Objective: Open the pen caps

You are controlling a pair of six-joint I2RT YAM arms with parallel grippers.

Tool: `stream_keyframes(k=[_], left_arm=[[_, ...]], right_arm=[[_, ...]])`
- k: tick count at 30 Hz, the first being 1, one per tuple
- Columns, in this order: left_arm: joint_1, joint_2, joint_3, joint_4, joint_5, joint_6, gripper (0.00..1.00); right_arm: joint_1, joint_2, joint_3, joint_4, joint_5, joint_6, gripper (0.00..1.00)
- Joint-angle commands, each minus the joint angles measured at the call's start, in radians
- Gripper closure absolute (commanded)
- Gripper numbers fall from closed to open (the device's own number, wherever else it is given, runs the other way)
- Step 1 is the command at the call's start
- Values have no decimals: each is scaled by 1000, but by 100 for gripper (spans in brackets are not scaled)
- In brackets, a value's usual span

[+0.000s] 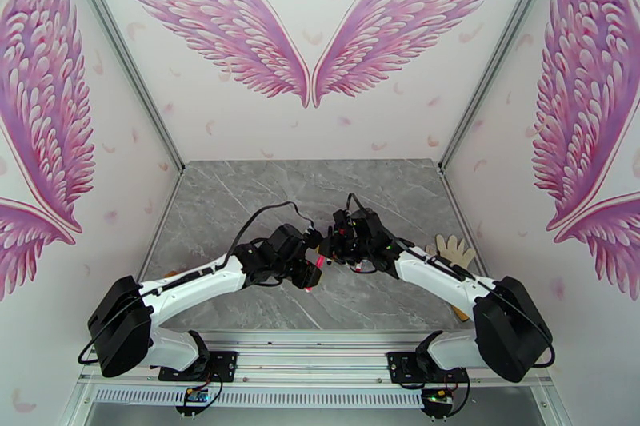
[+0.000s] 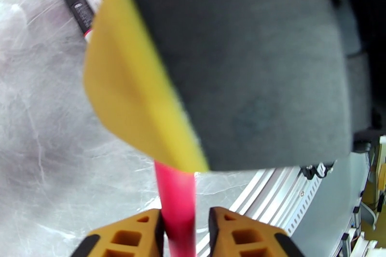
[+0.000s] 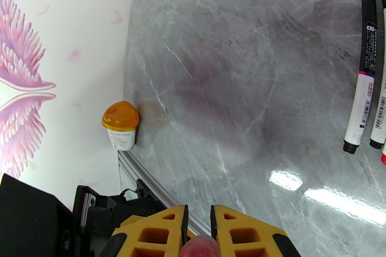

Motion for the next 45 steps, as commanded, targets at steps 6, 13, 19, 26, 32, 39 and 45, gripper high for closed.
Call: stream_keyframes(k=[6, 13, 19, 26, 32, 39, 45], left_arm=[[42, -43, -60, 65, 118, -4, 50], [47, -44, -71, 77, 128, 7, 44], [47, -30, -67, 96, 148, 5, 41], [49, -26, -62, 100, 120, -5, 63], [47, -31, -77, 122, 104, -25, 77], [29, -43, -73, 70, 83, 2, 84], [23, -50, -85, 91, 190, 2, 86]], right_arm=[[7, -63, 28, -7, -32, -9, 88], [7, -69, 36, 8, -58, 11, 88], [7, -63, 44, 17, -73, 16, 88], [7, -73, 41, -30, -20, 4, 88], [7, -91, 25, -29, 16, 20, 88], [5, -127, 25, -63, 92, 25, 90], [-8, -157, 17, -56, 171, 33, 90]])
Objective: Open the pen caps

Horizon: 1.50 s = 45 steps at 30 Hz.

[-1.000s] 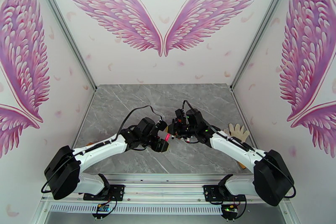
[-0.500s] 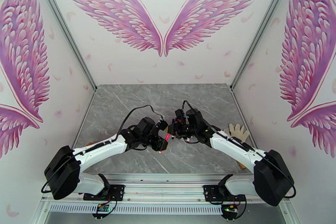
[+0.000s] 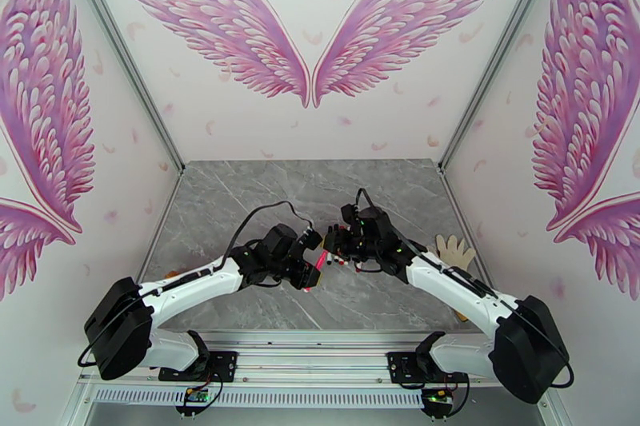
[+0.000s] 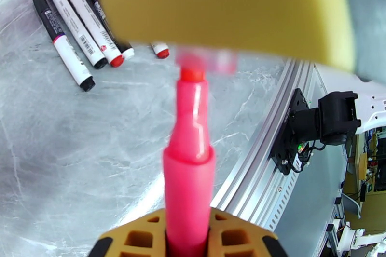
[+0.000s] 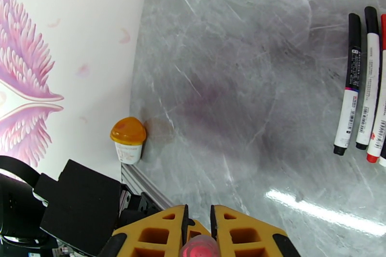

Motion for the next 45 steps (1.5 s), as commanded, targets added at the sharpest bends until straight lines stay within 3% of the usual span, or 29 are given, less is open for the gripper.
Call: stream_keyframes(k=[1, 12, 17, 24, 36, 45], left_arm=[[-6, -31, -17, -9, 72, 8, 86], [-5, -95, -54, -31, 48, -1, 87], [20, -163, -103, -9, -41, -53, 87], [36, -291, -203, -22, -179, -122, 85], [117, -500, -324, -146, -244, -166, 85], [125, -498, -330, -146, -251, -162, 85]], right_arm=[[-12, -30, 12, 1, 66, 21, 90], [-54, -47, 30, -18, 90, -12, 90], [-51, -61, 40, -175, 108, -104, 88], [3, -74, -23, -394, 254, -180, 88], [92, -74, -181, -461, 333, -174, 87], [92, -15, -218, -435, 337, -197, 85]])
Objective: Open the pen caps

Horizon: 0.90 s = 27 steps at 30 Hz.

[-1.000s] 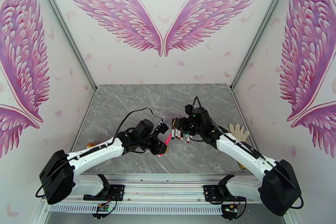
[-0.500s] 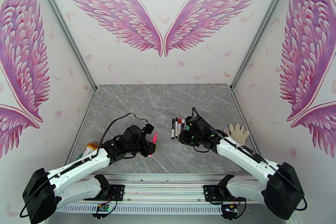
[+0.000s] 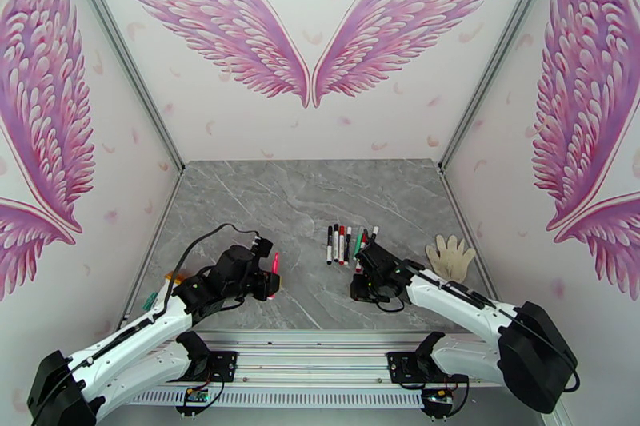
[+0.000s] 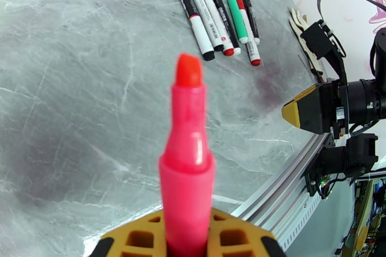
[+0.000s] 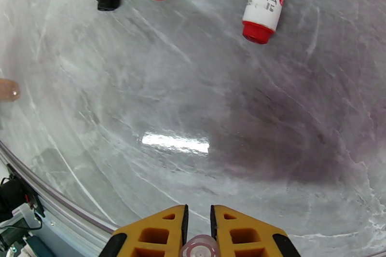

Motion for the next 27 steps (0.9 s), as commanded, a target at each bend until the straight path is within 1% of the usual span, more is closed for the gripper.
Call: stream_keyframes(k=[1, 6, 11, 19, 22, 27], left_arm=[[10, -2, -17, -19, -7, -2, 85], [11, 28, -13, -22, -6, 1, 85], [11, 45, -7, -25, -5, 4, 85], [10, 64, -10, -31, -19, 2, 86], [11, 75, -6, -33, -20, 3, 86], [10, 77, -1, -57, -52, -3, 86]], right_arm=[[7, 25, -21, 15, 30, -14, 85], [9, 92, -23, 47, 30, -13, 85], [9, 124, -19, 47, 56, -8, 82], [12, 143, -20, 44, 79, -5, 71], [13, 146, -20, 49, 78, -3, 69], [15, 144, -13, 42, 83, -1, 68]])
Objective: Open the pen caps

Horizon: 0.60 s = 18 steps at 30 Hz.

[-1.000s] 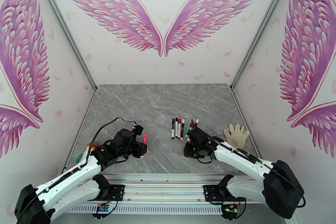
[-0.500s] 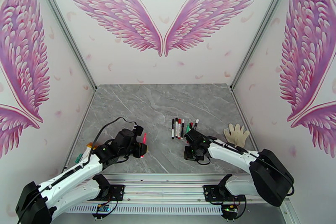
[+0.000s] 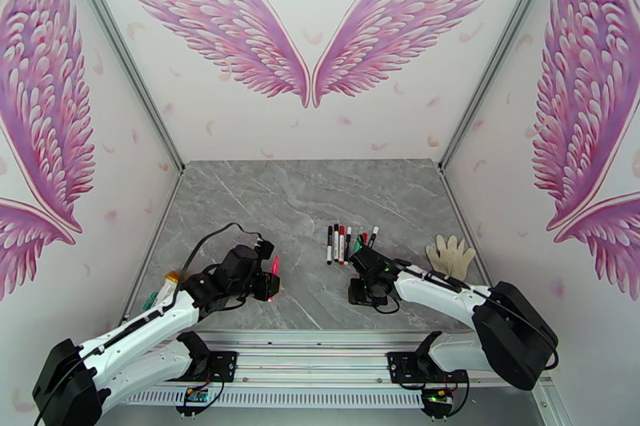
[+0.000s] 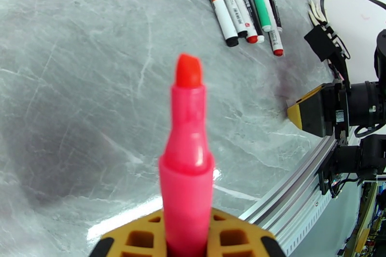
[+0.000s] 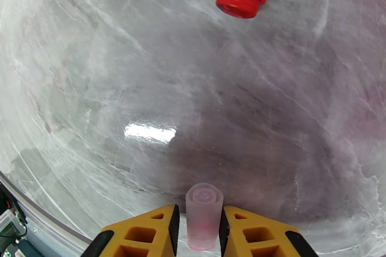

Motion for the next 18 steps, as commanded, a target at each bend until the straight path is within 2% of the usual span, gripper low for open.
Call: stream_keyframes(k=[1, 13, 16, 18], left_arm=[[5, 3, 4, -49, -47, -7, 86], [-14, 32, -9, -199, -264, -105, 87], [-20, 44, -18, -204, -299, -122, 87], [-21, 46, -30, -194, -308, -130, 87]], right_arm=[[6, 23, 0, -1, 57, -2, 67], [15, -144, 27, -21, 52, -41, 45], [15, -195, 33, -19, 41, -69, 35], [15, -223, 31, 5, -5, -85, 24]])
